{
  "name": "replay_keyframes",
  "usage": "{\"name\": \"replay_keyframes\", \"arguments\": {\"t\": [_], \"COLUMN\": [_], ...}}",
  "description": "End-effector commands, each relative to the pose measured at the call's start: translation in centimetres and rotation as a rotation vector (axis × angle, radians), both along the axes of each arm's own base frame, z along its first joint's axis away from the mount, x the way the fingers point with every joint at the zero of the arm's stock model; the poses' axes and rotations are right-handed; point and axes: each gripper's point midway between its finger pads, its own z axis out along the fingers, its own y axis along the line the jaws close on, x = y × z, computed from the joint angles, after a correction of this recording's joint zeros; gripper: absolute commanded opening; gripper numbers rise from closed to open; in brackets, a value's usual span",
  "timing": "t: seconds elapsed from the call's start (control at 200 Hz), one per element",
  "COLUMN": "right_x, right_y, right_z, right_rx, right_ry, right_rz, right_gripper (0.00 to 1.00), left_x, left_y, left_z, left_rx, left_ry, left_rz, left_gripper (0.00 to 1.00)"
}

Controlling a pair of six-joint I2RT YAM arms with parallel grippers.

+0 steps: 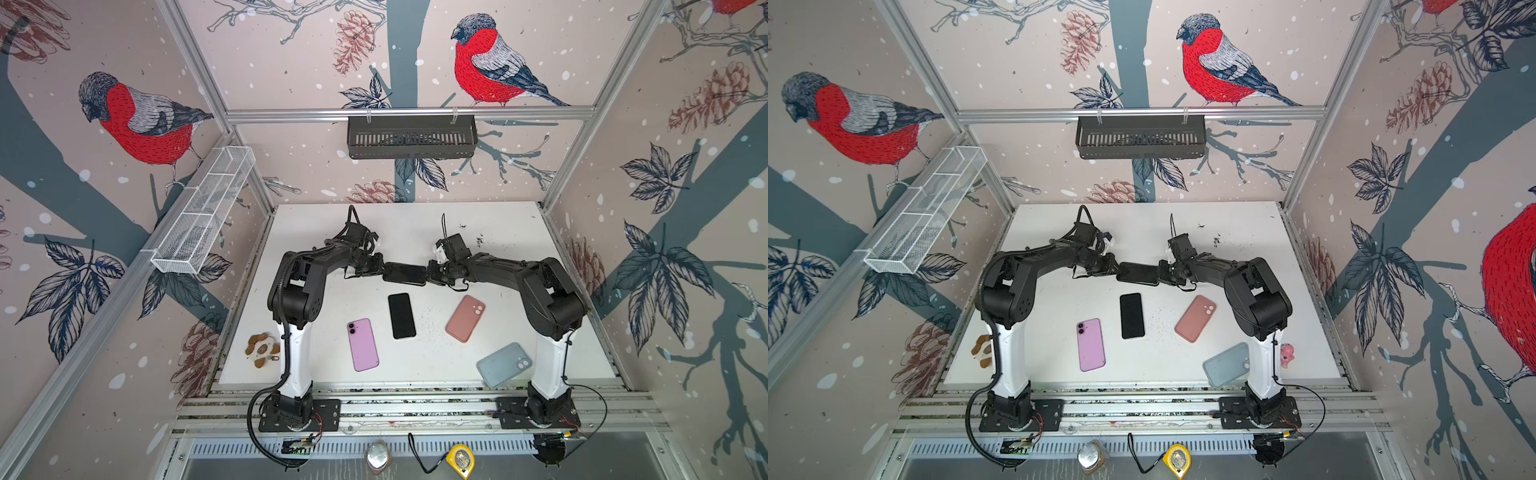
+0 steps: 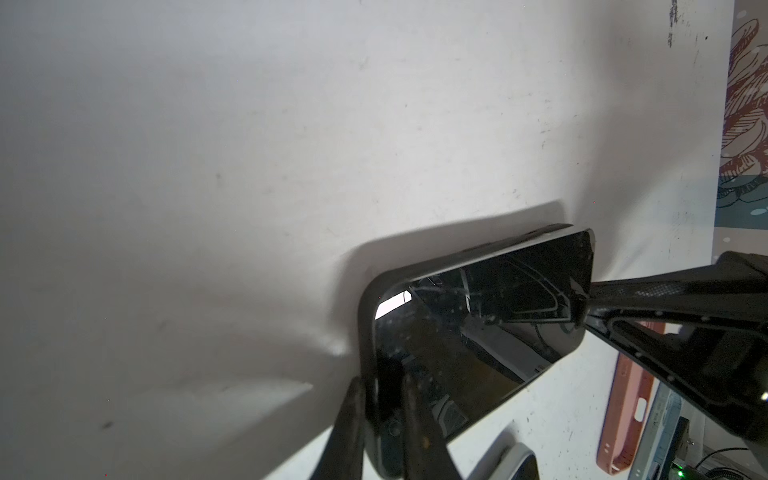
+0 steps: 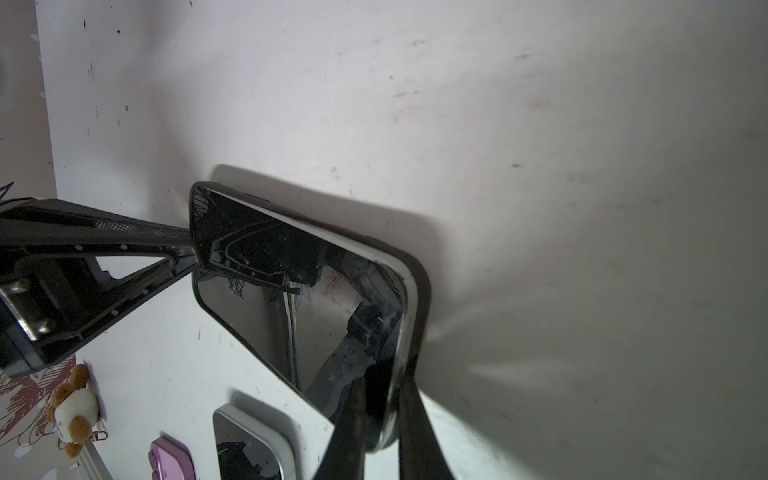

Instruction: Put the phone into the phone case

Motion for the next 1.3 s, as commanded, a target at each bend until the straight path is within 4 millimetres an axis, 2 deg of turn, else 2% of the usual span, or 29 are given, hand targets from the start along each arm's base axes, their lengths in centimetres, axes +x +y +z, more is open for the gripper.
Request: {"name": "replay_keyframes", "arguments": {"t": [0.0, 0.28, 0.34, 0.47, 0.605, 0.685, 0.866, 0.946, 1.081, 1.211, 1.296], "right_x": [-2.6, -2.7, -2.3, -0.2, 2.1, 3.4, 5.4, 5.0, 2.8, 0.6, -0.2], "right_y": [-0.7, -0.9, -0.8, -1.6, -3.2, -3.7, -4.3, -4.6, -4.9, -4.1, -3.7], "right_z": [-4.3, -4.4, -3.4, 0.6, 4.4, 5.2, 5.1, 4.6, 4.0, 3.3, 2.7], "right_rx": [-0.113, -0.125, -0.123, -0.137, -0.158, -0.154, -0.175, -0.190, -0.185, -0.154, -0.144], "right_ry": [0.067, 0.068, 0.052, -0.034, -0.115, -0.130, -0.125, -0.113, -0.106, -0.088, -0.074], "right_rz": [0.041, 0.043, 0.048, 0.035, 0.015, 0.004, 0.005, 0.007, 0.009, 0.039, 0.056], "right_gripper": [0.01, 0.03, 0.07, 0.22, 0.26, 0.26, 0.25, 0.24, 0.22, 0.21, 0.20], "left_x": [-3.2, -3.3, -3.3, -3.0, -2.8, -2.8, -2.9, -3.0, -2.9, -2.8, -2.9], "left_y": [-0.9, -0.9, -0.9, -0.6, -0.7, -0.7, -0.6, -0.7, -0.8, -0.8, -0.8], "left_z": [-2.1, -2.0, -2.1, -1.8, -1.4, -1.3, -1.3, -1.4, -1.3, -1.3, -1.5], "left_rx": [0.008, 0.008, 0.013, 0.037, 0.033, 0.030, 0.031, 0.031, 0.028, 0.027, 0.030], "left_ry": [0.117, 0.115, 0.115, 0.096, 0.085, 0.084, 0.088, 0.089, 0.088, 0.088, 0.092], "left_rz": [-0.059, -0.062, -0.061, -0.059, -0.061, -0.061, -0.062, -0.064, -0.067, -0.066, -0.066], "left_gripper": [0.17, 0.17, 0.17, 0.18, 0.18, 0.18, 0.19, 0.19, 0.19, 0.19, 0.19]}}
